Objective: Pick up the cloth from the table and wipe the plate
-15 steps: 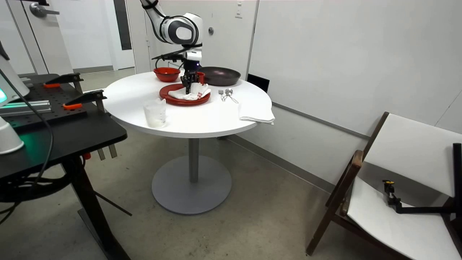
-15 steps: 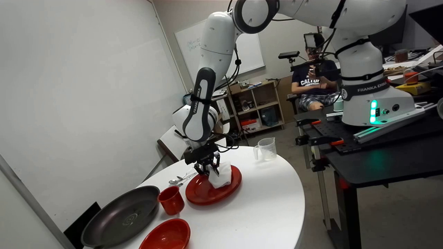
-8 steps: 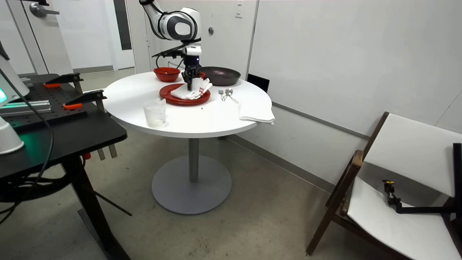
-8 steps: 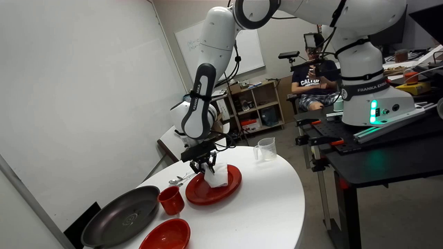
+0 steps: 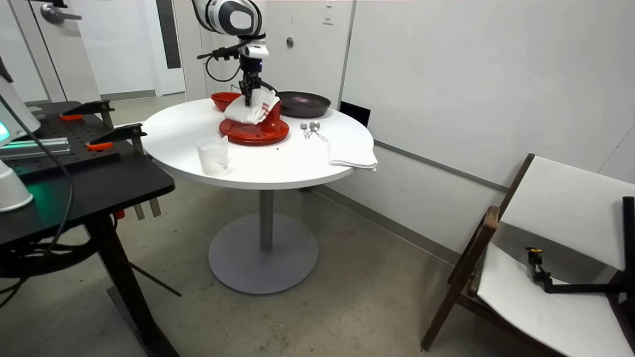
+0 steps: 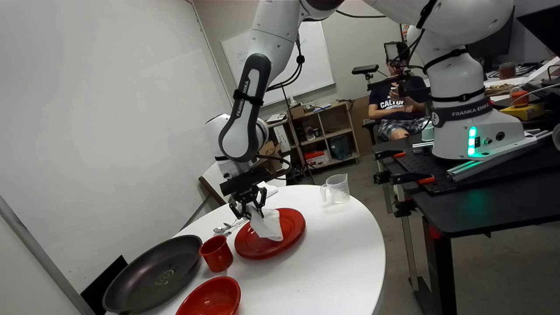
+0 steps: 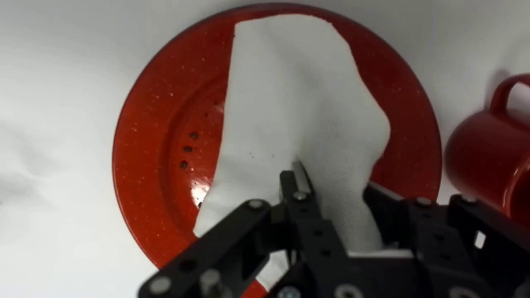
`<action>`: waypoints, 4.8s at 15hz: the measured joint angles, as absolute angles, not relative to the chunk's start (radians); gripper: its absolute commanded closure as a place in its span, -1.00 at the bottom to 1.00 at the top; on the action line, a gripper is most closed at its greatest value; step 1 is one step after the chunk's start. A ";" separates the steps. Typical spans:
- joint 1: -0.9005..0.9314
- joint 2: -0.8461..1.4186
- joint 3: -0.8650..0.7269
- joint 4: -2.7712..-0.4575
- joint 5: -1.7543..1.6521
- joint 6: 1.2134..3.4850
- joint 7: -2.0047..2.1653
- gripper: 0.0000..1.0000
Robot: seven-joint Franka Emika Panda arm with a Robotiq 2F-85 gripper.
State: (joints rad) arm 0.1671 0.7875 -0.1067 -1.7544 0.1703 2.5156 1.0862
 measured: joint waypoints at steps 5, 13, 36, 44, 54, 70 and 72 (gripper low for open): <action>0.166 0.756 -0.058 -1.787 0.170 2.473 0.984 0.88; 0.218 0.764 -0.002 -1.809 0.121 2.409 0.776 0.88; 0.234 0.831 0.143 -1.846 0.135 2.390 0.216 0.89; 0.224 0.904 0.149 -1.838 0.195 2.531 0.219 0.53; 0.243 0.886 0.124 -1.816 0.178 2.492 0.239 -0.98; 0.208 0.654 -0.124 -1.835 0.103 2.410 0.561 -1.00; 0.191 0.653 -0.138 -1.837 0.107 2.416 0.614 -1.00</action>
